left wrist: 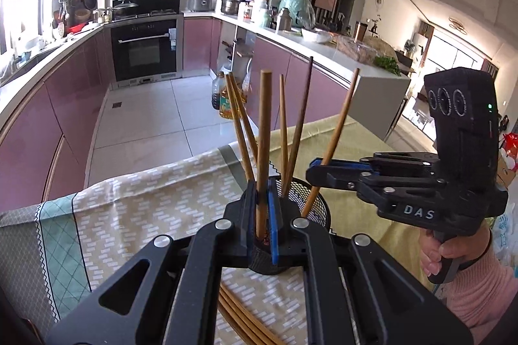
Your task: Organize utensils
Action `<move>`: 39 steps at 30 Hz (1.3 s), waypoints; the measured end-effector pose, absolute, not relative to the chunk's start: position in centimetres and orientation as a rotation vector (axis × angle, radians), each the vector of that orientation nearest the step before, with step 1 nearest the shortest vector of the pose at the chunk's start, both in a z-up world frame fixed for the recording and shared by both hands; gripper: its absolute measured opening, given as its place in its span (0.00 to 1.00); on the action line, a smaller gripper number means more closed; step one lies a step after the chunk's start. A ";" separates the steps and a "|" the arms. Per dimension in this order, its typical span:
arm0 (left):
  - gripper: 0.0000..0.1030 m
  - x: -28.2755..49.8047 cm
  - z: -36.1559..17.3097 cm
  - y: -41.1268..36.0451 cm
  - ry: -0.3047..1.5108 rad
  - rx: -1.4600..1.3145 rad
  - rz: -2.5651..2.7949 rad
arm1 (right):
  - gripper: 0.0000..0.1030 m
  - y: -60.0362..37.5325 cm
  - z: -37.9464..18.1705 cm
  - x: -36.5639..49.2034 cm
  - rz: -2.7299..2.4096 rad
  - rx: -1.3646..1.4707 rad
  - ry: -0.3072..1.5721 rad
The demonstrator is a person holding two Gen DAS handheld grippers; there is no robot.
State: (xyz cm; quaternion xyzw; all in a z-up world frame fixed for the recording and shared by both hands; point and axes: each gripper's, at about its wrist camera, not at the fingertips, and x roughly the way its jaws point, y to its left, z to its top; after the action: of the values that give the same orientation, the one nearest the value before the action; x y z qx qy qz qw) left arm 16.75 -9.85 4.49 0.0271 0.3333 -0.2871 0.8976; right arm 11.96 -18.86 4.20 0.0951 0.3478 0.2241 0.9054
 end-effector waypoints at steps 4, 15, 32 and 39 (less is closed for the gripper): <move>0.08 17.9 4.0 -10.7 0.713 0.061 -0.594 | 0.08 -19.2 3.6 12.9 0.446 0.211 0.737; 0.08 19.6 2.0 -10.7 0.755 0.027 -0.553 | 0.08 -20.0 3.2 13.5 0.415 0.250 0.715; 0.43 13.0 1.0 -5.9 0.642 0.015 -0.468 | 0.29 -16.9 4.4 5.6 0.521 0.093 0.614; 0.47 10.9 -3.6 -3.8 0.751 0.016 -0.427 | 0.29 -13.1 -1.1 4.6 0.595 0.081 0.793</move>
State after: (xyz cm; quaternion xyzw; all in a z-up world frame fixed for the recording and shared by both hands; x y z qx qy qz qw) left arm 10.90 -3.77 -3.58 0.0077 0.3640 -0.2068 0.9081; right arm 4.60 -13.07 -1.09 0.0390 0.3806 0.2856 0.8787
